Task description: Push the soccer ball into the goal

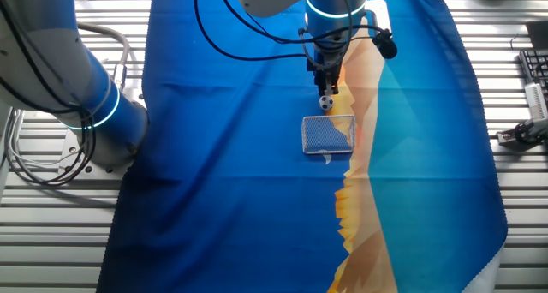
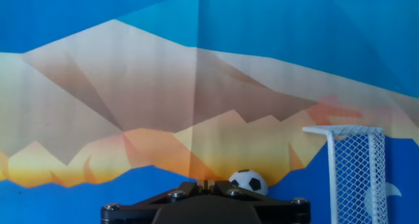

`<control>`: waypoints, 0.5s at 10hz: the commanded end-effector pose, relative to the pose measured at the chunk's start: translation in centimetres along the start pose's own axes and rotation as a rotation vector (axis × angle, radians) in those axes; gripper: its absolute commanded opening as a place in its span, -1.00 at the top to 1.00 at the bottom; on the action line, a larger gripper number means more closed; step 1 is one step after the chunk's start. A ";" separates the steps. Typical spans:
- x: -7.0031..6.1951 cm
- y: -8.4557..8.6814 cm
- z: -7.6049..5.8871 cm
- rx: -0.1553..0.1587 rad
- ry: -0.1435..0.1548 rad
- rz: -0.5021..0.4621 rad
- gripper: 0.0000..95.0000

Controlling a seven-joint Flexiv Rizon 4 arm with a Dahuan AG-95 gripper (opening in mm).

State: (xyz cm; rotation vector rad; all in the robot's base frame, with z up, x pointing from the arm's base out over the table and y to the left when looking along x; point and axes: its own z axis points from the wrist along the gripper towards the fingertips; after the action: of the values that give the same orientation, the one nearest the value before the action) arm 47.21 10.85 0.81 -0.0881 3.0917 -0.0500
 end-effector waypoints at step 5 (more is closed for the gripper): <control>0.2 -0.4 0.2 0.260 -0.012 -0.172 1.00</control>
State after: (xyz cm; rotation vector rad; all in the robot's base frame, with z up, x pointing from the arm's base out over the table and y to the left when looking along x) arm 46.95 10.47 0.74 -0.2971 3.0373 -0.4028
